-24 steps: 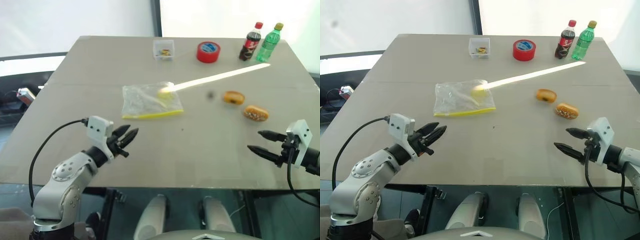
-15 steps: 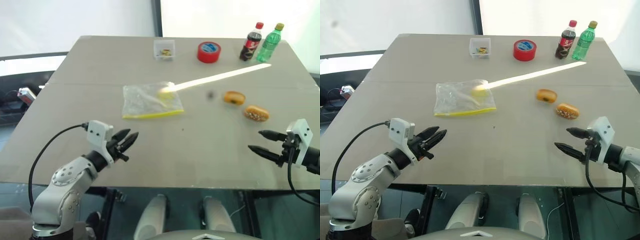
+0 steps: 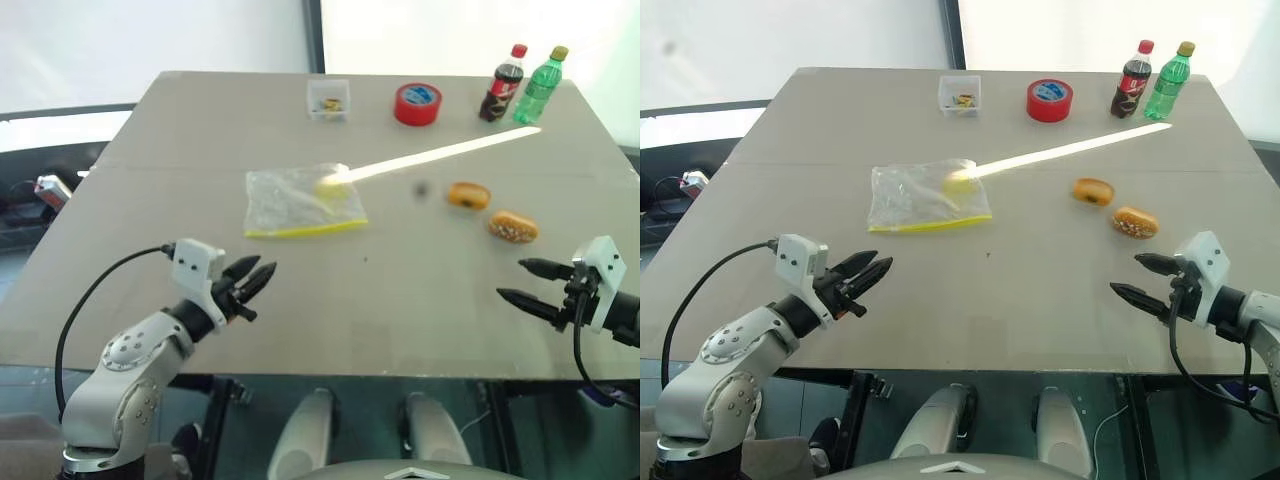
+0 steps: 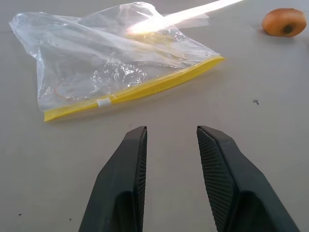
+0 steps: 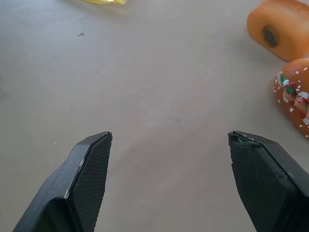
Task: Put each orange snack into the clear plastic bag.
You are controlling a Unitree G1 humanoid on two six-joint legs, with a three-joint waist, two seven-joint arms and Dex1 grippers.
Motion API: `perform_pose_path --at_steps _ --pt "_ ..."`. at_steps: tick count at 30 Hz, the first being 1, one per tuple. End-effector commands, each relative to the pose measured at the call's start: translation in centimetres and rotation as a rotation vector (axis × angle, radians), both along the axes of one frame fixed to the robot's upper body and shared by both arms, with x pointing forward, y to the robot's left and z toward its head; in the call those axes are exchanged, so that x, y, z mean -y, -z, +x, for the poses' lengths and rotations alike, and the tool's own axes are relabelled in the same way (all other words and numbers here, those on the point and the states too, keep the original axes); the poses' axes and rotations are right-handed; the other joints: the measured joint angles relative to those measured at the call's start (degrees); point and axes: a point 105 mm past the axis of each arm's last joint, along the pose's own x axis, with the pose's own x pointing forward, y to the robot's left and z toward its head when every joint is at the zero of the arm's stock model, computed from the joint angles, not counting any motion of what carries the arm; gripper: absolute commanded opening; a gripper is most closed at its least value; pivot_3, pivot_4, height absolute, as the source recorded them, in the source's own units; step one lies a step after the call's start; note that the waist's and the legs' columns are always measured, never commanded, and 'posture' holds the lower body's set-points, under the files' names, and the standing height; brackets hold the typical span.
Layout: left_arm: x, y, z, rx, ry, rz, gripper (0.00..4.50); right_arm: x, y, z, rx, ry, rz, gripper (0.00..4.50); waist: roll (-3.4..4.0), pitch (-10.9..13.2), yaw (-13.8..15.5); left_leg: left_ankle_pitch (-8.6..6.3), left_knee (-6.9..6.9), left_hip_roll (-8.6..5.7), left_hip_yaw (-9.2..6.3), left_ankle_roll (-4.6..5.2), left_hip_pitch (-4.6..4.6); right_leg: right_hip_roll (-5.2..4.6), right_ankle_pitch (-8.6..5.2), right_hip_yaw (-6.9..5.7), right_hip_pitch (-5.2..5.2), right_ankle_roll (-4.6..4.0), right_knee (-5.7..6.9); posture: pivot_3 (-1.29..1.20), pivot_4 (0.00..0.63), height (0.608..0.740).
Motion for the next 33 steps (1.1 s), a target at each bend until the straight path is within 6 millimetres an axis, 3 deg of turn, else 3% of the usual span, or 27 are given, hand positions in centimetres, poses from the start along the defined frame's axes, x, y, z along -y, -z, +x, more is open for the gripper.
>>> perform_pose_path --at_steps 1,7,11,15,19,22,30,33 --pt "0.0 -1.0 0.1 0.045 0.015 0.008 1.73 -0.7 -1.3 0.2 0.053 -0.028 -0.008 3.93 0.00 0.0 0.0 0.00 0.00 0.00 0.00 0.00 0.00 0.00 0.00 0.00 0.00 0.00 0.00 0.00 0.150 0.740" --pt "-1.0 -2.9 1.9 0.112 -0.029 -0.050 1.73 -4.0 -2.3 -0.2 0.083 -0.151 -0.026 3.93 0.00 0.0 0.0 0.00 0.00 0.00 -0.01 0.00 0.00 0.01 0.00 -0.04 -0.01 0.00 0.01 0.00 0.150 0.740" --pt "-3.2 -2.9 4.0 0.074 -0.108 -0.087 1.73 -7.3 -4.3 -0.1 0.148 -0.229 -0.008 3.93 0.00 0.0 -0.2 0.00 0.01 -0.01 -0.09 0.00 -0.01 0.02 0.01 -0.06 0.00 0.01 0.01 0.00 0.150 0.740" --pt "-4.9 -3.5 6.3 0.055 -0.178 -0.140 1.73 -9.0 -5.6 0.0 0.187 -0.273 -0.010 3.93 -0.04 0.0 -0.1 0.00 0.01 -0.02 -0.14 0.00 -0.05 0.04 0.01 -0.12 -0.03 0.02 0.00 0.00 0.150 0.740" --pt "-6.9 -3.7 8.5 0.018 -0.294 -0.218 1.73 -9.4 -6.2 0.3 0.206 -0.288 -0.026 3.93 -0.12 0.0 0.1 0.01 0.03 -0.07 -0.18 -0.01 -0.10 0.03 0.01 -0.20 -0.02 0.02 0.00 0.00 0.150 0.740" --pt "-6.2 -3.2 9.8 -0.014 -0.252 -0.236 1.73 -9.7 -6.4 0.5 0.215 -0.298 -0.027 3.93 -0.15 0.0 0.0 0.00 0.02 -0.12 -0.24 -0.01 -0.10 0.00 0.01 -0.19 -0.02 0.02 0.00 0.00 0.150 0.740" --pt "-3.4 0.4 13.0 -0.179 -0.153 -0.267 1.73 -11.1 -6.8 0.7 0.236 -0.337 0.004 3.93 -0.17 0.0 -0.2 0.01 0.01 -0.34 -0.34 -0.02 -0.11 -0.01 0.01 -0.26 -0.03 0.02 0.04 0.00 0.150 0.740" --pt "-3.4 2.2 13.8 -0.250 -0.152 -0.230 1.73 -11.2 -6.6 0.7 0.235 -0.337 0.006 3.93 -0.18 0.0 -0.1 0.01 0.02 -0.35 -0.39 -0.02 -0.12 -0.04 0.01 -0.24 -0.03 0.03 0.04 0.00 0.150 0.740"
